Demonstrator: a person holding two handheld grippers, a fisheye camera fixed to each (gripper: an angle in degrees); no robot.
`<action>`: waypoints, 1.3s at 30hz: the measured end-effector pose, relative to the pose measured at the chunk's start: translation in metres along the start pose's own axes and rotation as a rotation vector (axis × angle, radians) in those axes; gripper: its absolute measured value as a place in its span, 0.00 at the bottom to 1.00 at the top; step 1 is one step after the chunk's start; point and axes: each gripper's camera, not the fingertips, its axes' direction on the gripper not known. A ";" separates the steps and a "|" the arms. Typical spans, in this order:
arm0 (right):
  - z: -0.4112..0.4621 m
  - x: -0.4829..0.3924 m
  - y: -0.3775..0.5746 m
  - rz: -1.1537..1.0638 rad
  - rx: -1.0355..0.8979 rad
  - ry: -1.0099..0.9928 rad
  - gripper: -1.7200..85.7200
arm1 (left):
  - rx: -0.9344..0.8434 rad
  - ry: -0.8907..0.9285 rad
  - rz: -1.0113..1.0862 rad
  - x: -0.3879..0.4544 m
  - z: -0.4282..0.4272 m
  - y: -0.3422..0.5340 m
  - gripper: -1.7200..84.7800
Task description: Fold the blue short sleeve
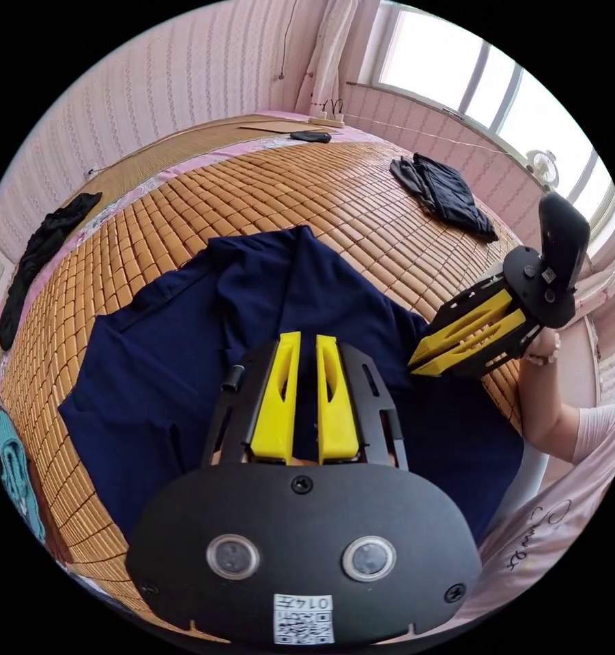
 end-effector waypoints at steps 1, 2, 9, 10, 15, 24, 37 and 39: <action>-0.004 0.004 0.003 0.013 0.038 -0.003 0.06 | 0.063 0.008 -0.013 -0.008 -0.015 0.010 0.08; -0.007 0.007 0.005 0.027 0.056 -0.007 0.06 | 0.107 0.000 -0.038 -0.020 -0.030 0.021 0.08; -0.026 0.031 0.021 0.216 0.249 0.099 0.11 | 0.189 -0.172 -0.283 -0.131 -0.109 0.108 0.09; -0.027 0.034 0.022 0.257 0.263 0.121 0.11 | 0.201 -0.208 -0.322 -0.151 -0.121 0.126 0.09; -0.034 0.050 -0.010 0.329 0.244 0.193 0.15 | 0.186 -0.159 -0.417 -0.213 -0.137 0.170 0.12; 0.000 0.136 -0.046 0.556 0.225 -0.004 0.07 | 0.206 0.015 -0.544 -0.276 -0.133 0.193 0.12; -0.072 0.145 -0.039 0.587 0.415 0.011 0.02 | 0.394 -0.090 -0.470 -0.249 -0.235 0.147 0.01; -0.085 0.139 -0.039 0.582 0.447 0.063 0.02 | 0.435 -0.117 -0.471 -0.242 -0.251 0.141 0.01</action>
